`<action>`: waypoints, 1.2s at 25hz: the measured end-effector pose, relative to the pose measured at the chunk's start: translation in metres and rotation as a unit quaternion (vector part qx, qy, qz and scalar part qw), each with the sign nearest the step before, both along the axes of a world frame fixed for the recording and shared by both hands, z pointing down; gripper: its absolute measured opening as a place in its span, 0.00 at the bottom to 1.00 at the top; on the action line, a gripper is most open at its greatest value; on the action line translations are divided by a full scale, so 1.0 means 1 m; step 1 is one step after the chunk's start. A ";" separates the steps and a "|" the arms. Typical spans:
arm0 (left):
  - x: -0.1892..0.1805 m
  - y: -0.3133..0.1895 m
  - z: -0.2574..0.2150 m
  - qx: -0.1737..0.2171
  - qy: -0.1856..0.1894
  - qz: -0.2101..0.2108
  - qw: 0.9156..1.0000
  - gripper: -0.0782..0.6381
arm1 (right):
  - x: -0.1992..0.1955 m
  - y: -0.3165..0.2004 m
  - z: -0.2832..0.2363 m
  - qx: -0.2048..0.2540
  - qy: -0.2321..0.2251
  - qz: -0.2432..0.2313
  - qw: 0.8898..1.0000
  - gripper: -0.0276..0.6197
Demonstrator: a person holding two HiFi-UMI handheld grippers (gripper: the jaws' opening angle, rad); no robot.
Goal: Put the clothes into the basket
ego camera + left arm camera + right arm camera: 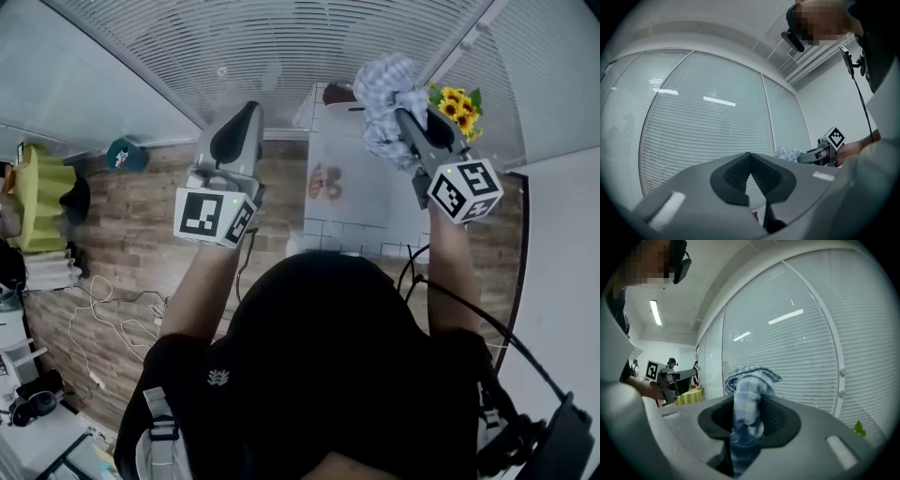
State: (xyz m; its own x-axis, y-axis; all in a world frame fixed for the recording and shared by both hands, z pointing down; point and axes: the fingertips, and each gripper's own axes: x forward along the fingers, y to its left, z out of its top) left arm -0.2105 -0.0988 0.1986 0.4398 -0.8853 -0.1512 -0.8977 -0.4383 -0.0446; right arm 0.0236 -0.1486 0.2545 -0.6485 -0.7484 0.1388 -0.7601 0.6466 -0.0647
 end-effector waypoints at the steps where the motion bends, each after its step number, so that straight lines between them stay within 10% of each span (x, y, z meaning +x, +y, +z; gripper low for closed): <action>1: -0.001 0.002 0.000 0.000 0.000 -0.002 1.000 0.12 | -0.002 0.001 -0.002 0.001 -0.002 -0.003 1.000 0.24; 30: 0.000 0.017 0.020 -0.019 0.010 -0.010 1.000 0.12 | -0.027 0.028 0.025 -0.007 -0.006 -0.042 0.999 0.24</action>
